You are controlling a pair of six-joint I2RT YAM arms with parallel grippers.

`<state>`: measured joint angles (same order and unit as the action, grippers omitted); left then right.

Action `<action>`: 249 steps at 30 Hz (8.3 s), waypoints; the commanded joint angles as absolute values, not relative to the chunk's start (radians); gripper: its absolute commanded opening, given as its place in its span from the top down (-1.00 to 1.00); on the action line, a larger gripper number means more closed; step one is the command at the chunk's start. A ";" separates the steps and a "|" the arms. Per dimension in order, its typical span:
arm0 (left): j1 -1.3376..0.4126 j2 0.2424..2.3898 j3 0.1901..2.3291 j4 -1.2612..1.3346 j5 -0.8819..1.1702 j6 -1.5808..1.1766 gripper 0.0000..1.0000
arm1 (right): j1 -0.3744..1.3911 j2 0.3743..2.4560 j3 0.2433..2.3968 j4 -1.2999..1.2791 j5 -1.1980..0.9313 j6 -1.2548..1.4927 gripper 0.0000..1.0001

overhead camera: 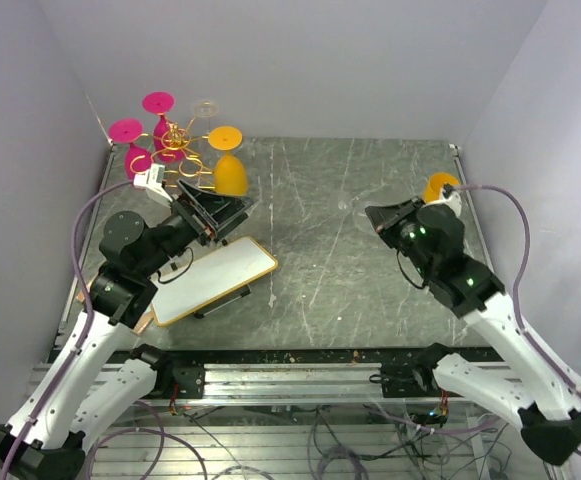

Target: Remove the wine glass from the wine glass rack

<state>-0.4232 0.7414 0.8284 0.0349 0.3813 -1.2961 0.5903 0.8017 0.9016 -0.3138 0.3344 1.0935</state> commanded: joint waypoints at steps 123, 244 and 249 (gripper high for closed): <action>-0.430 0.766 1.168 -0.559 0.153 -0.885 -0.99 | -0.156 1.212 1.476 -0.810 0.134 0.867 -0.99; -0.212 1.727 1.954 -0.815 -0.087 -0.540 0.34 | 0.066 1.085 0.978 -0.259 -0.591 0.613 -0.99; -0.212 1.725 1.952 -0.807 -0.073 -0.548 0.46 | 0.066 1.082 0.981 -0.265 -0.585 0.611 -0.99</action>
<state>-0.2211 1.7390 1.9713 -0.7940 -0.0704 -0.5720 0.0631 1.0874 0.9779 -0.2611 -0.5907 0.6189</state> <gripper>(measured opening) 0.349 0.993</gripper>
